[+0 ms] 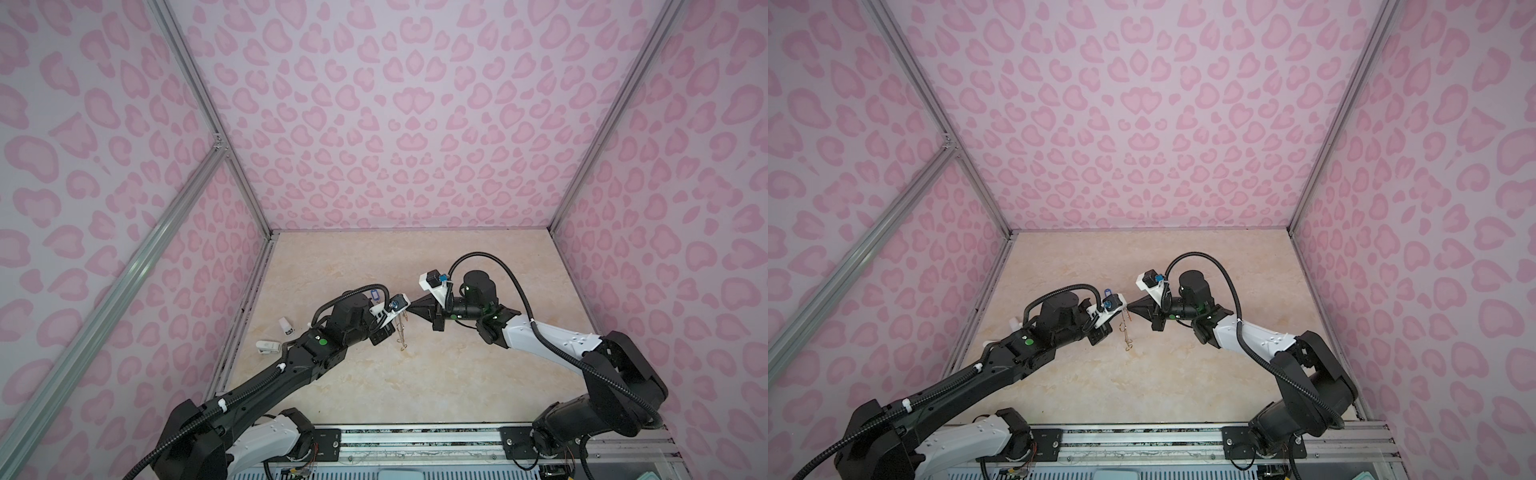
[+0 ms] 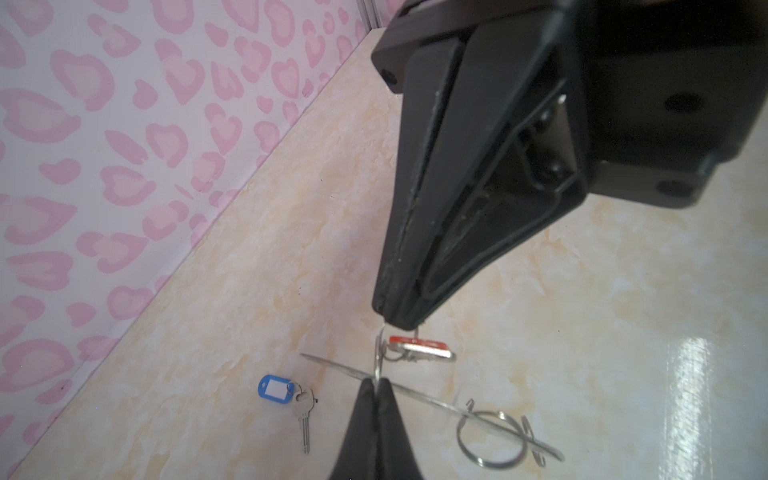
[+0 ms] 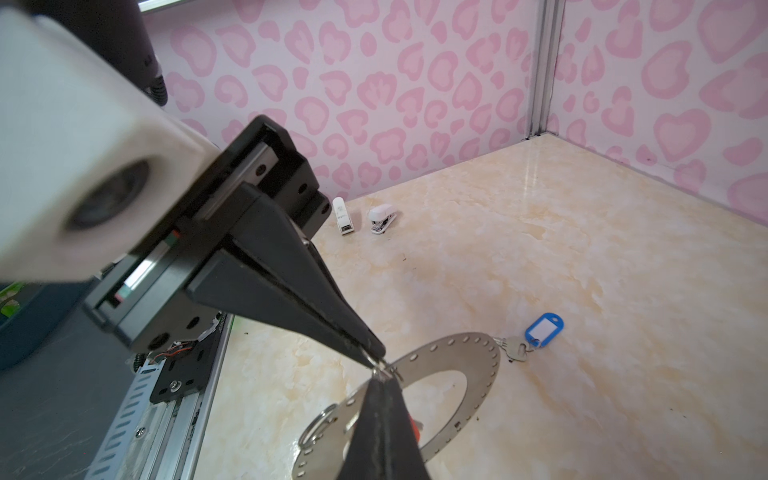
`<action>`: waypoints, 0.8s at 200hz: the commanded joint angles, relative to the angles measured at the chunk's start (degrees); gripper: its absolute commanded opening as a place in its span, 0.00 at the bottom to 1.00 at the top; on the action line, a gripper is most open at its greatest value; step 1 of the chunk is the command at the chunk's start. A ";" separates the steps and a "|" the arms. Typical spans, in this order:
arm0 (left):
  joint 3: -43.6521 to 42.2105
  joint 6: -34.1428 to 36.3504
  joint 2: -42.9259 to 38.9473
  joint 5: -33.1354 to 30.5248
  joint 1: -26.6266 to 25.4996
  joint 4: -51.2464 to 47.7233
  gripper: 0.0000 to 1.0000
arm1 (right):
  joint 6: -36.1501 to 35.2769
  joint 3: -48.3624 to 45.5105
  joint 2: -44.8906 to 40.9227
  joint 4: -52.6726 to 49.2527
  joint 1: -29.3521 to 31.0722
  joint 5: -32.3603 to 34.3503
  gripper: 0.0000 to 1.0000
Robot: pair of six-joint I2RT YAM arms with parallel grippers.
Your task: Put the keys on the keyring
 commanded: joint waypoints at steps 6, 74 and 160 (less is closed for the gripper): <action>0.55 0.65 -0.11 0.60 -0.06 2.69 0.03 | 0.56 0.56 0.80 -0.87 -0.07 1.02 0.00; 0.20 0.83 -1.03 2.32 -0.05 3.10 0.03 | 0.58 0.82 1.59 -2.15 -1.11 0.91 0.00; 2.92 1.26 0.15 11.25 0.39 1.57 0.03 | -13.43 -5.07 -5.97 -5.54 -4.50 0.70 0.38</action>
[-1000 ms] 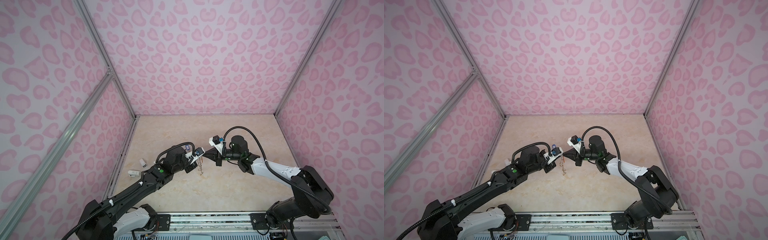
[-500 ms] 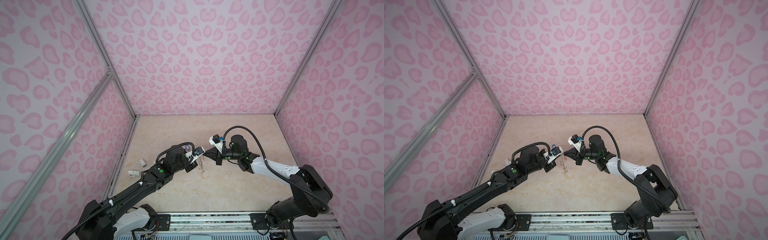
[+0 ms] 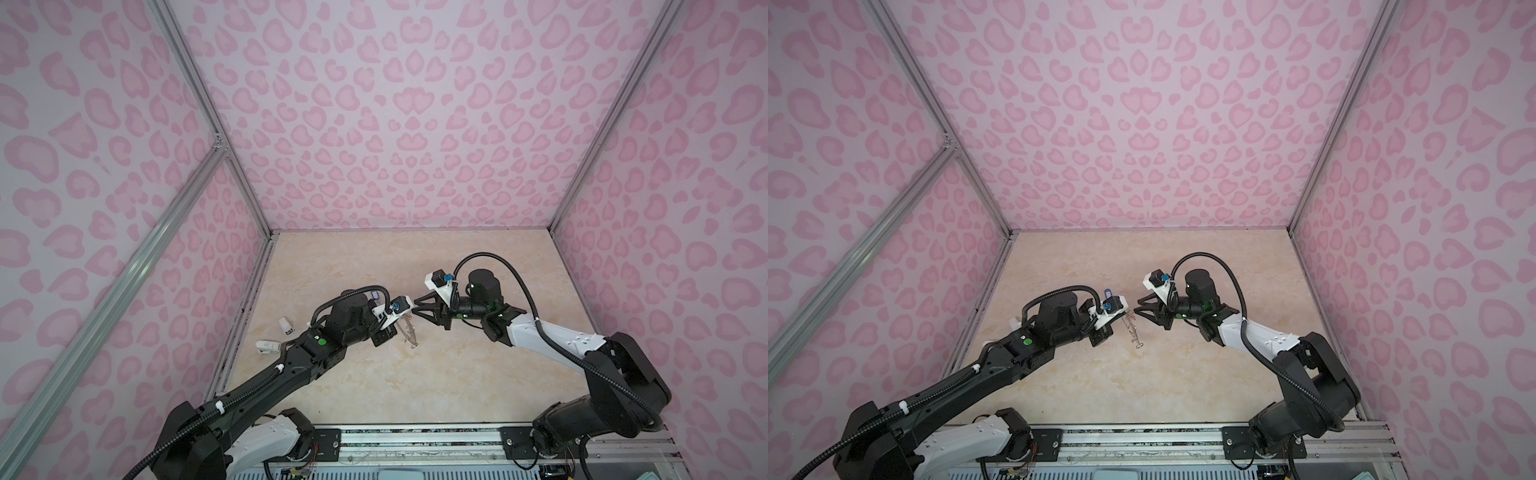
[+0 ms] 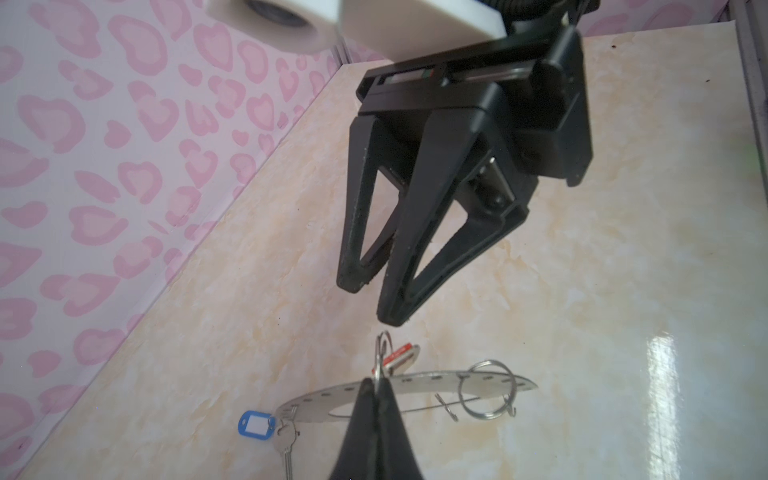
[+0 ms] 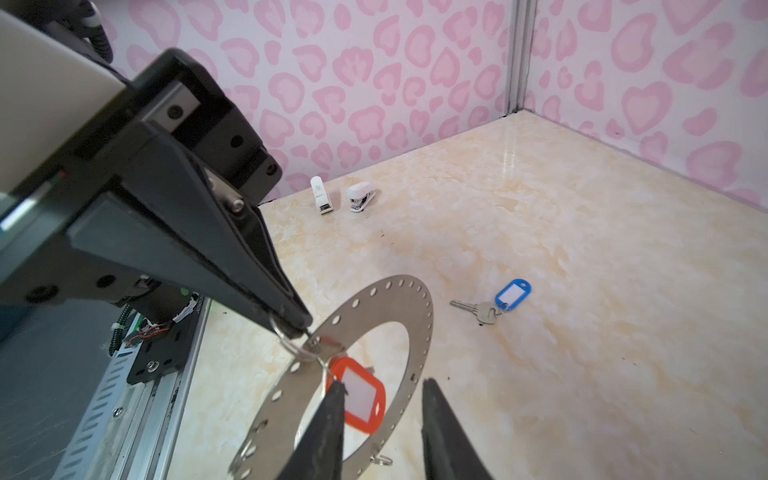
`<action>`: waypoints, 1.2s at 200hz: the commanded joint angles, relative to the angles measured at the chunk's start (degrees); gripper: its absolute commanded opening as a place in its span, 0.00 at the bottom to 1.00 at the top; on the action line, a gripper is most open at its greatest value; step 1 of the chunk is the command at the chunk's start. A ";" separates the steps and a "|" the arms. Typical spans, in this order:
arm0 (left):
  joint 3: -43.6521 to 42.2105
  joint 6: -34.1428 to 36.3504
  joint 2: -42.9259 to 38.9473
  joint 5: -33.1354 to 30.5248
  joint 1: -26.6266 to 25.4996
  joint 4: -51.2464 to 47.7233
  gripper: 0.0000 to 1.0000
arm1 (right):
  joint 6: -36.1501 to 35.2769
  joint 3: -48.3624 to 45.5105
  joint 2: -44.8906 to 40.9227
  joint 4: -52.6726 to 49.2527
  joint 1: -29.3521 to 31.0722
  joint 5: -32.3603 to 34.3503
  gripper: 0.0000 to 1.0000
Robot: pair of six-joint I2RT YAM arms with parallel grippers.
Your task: Put the keys on the keyring
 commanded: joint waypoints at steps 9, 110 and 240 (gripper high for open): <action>1.65 0.29 0.39 5.66 0.48 2.04 0.03 | -10.55 -3.43 -5.01 -2.42 -0.93 1.08 0.38; 4.03 1.06 1.44 17.25 1.98 0.49 0.03 | -17.42 -2.41 -11.96 -9.31 1.97 -1.69 0.33; 4.56 2.02 1.63 18.61 1.98 -1.18 0.03 | -14.76 -2.33 -10.17 -3.91 3.47 -0.10 0.10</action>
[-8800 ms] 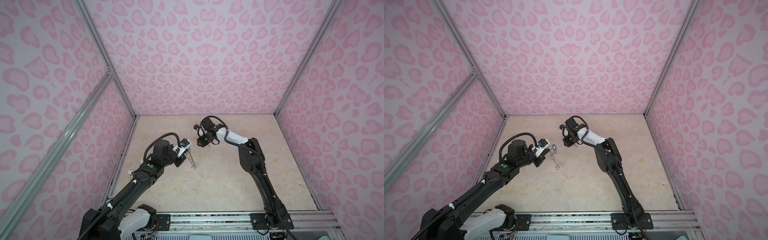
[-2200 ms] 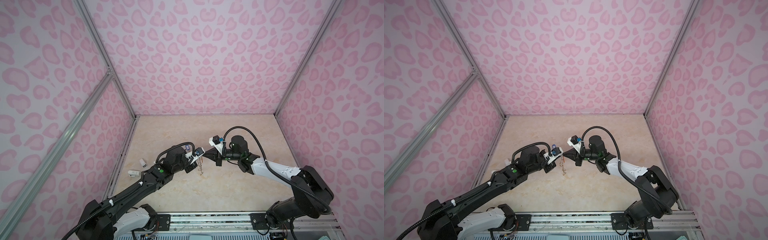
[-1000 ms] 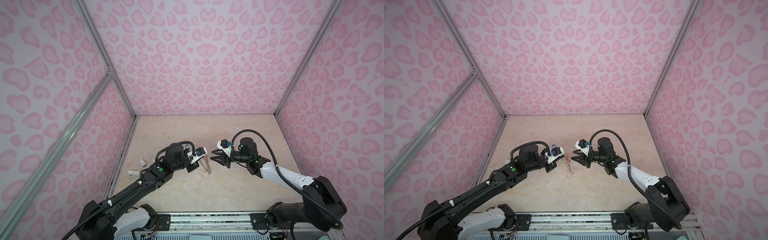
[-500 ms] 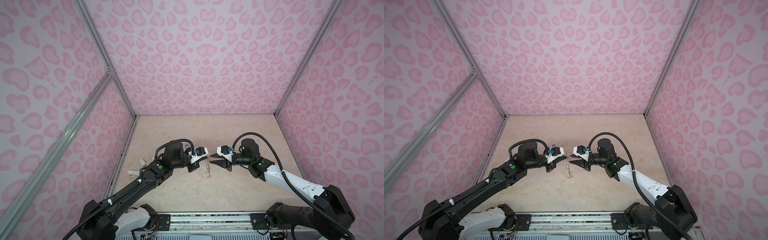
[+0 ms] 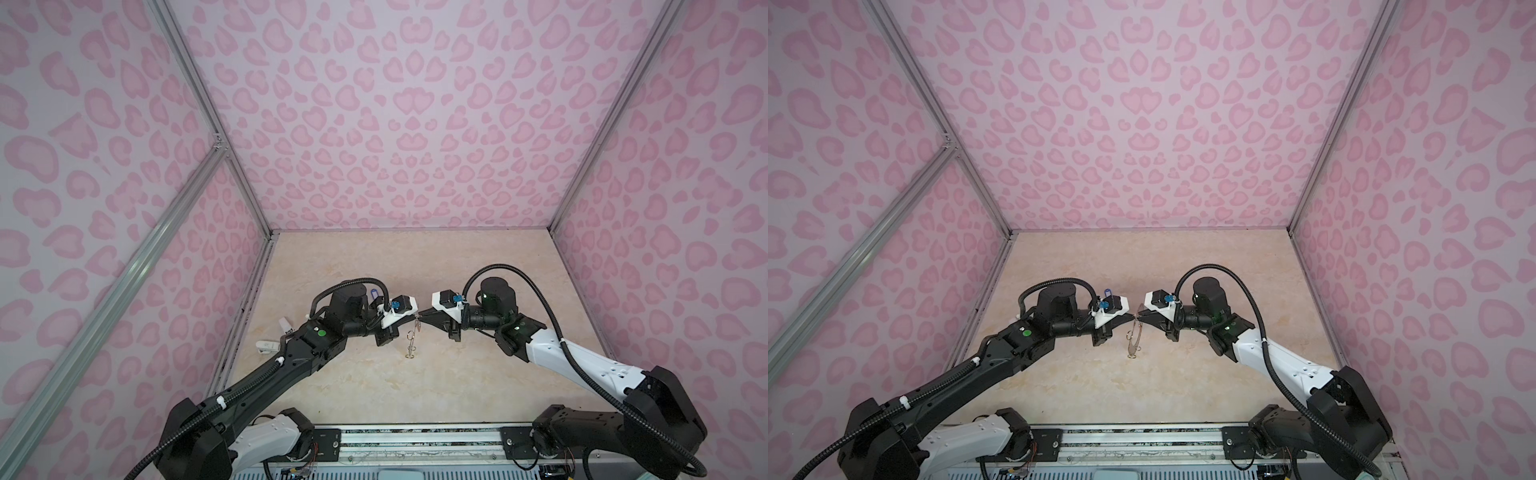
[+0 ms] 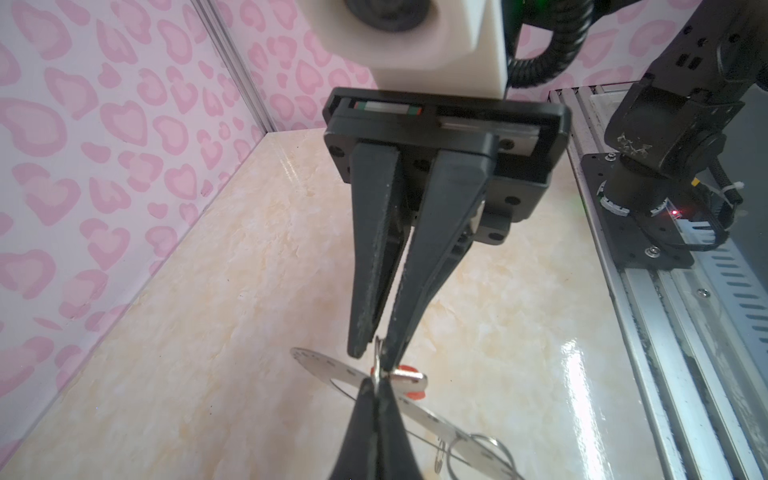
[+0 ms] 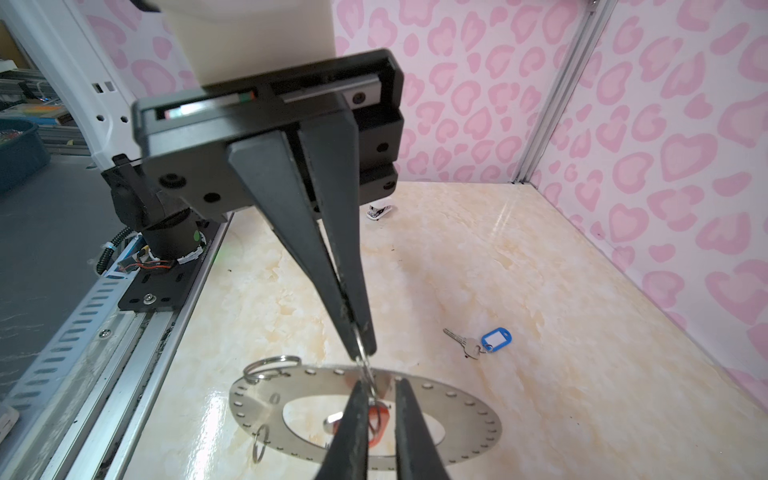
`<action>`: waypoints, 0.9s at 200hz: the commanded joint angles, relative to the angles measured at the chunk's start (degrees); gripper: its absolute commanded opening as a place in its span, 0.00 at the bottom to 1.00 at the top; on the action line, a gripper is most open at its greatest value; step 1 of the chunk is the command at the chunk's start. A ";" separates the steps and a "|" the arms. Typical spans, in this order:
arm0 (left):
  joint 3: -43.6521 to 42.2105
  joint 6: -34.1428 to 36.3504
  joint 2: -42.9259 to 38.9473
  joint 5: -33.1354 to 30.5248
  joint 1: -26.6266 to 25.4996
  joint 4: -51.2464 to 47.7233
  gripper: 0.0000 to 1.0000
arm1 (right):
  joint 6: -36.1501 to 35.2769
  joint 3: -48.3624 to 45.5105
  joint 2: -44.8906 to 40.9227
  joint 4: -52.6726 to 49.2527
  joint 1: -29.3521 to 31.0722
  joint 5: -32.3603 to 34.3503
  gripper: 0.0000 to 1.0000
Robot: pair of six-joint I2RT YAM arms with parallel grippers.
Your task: Put the keys on the keyring
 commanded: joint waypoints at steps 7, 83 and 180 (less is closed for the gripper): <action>0.76 0.89 -0.24 1.25 0.01 0.32 0.03 | 0.78 0.04 0.51 2.02 0.19 0.16 0.08; 3.52 3.62 0.25 -5.18 -0.05 -5.14 0.27 | -1.20 0.85 -0.42 -3.25 0.19 1.49 0.00; 10.39 10.76 2.67 -7.72 -4.11 -13.55 0.29 | -4.92 4.49 -0.08 -14.96 0.28 2.62 0.00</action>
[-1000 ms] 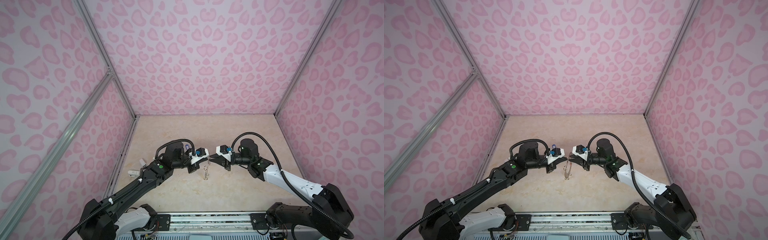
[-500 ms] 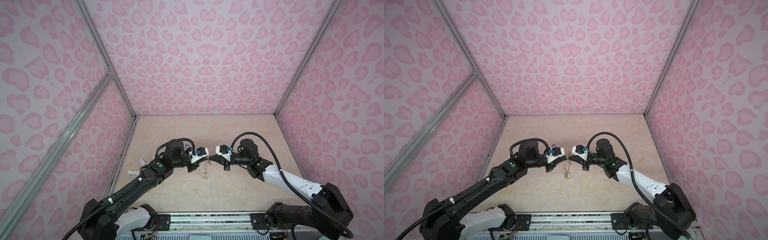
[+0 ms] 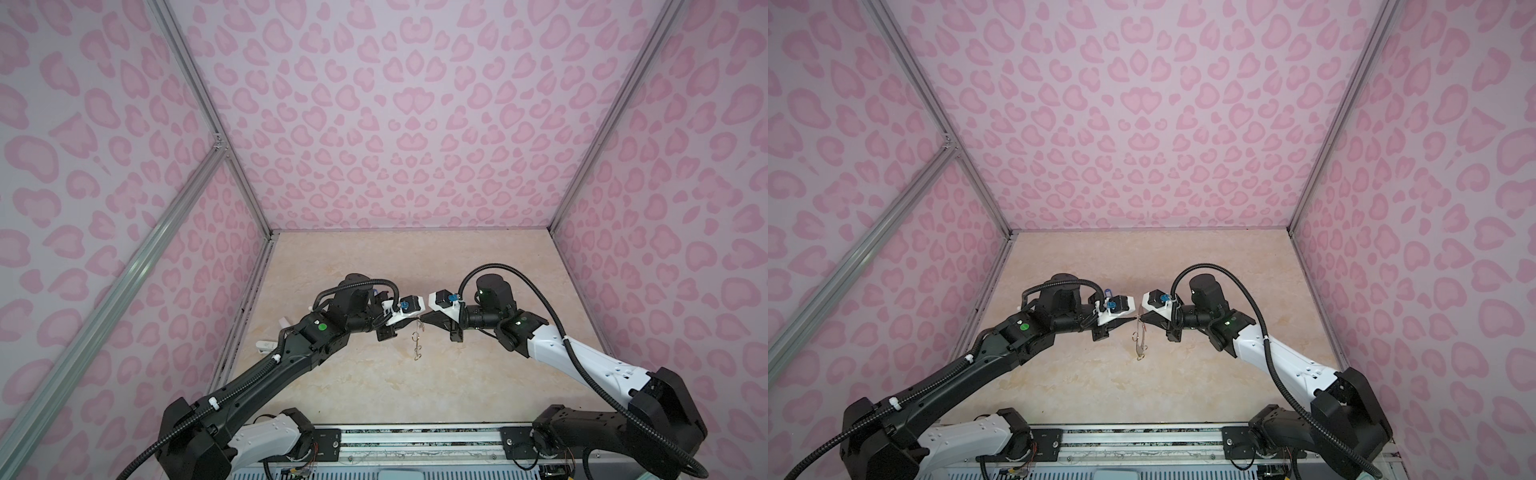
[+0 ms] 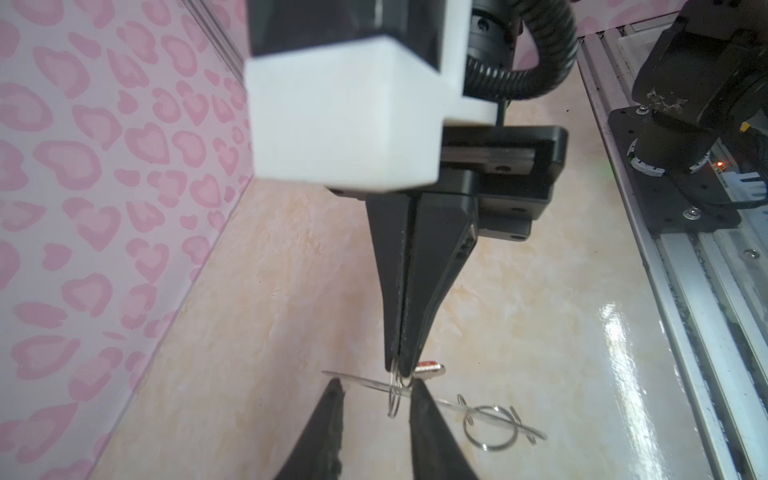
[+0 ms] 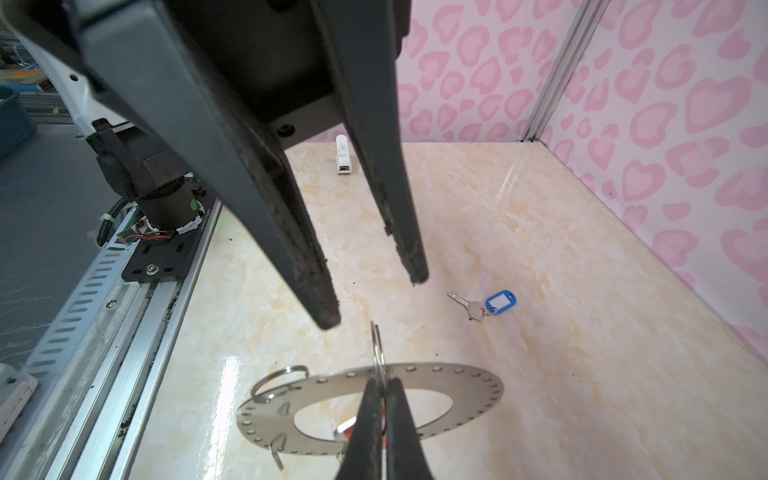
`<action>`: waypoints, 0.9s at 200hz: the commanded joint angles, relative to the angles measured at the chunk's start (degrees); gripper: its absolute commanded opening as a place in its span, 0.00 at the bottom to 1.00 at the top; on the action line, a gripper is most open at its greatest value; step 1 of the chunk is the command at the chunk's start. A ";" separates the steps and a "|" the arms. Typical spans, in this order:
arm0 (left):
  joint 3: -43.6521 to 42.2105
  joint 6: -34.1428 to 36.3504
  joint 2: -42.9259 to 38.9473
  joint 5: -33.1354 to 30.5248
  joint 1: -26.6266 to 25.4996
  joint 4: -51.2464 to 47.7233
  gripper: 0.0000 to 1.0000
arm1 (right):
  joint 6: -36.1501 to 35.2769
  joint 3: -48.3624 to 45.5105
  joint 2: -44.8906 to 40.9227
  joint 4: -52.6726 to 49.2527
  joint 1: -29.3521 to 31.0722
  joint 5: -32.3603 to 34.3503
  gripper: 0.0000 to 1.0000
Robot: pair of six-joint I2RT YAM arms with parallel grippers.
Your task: Put the keys on the keyring
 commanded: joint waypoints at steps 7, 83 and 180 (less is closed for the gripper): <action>2.07 3.17 1.48 -0.98 -0.96 -3.58 0.29 | -0.51 0.31 0.13 -1.41 0.11 0.00 0.00; 3.24 4.50 3.86 -3.11 -1.79 -5.33 0.24 | 0.12 -0.09 -0.13 -0.93 1.11 1.21 0.00; 2.56 4.68 4.11 -2.42 -1.87 -5.00 0.03 | 3.28 -0.90 -1.28 3.52 1.27 1.43 0.00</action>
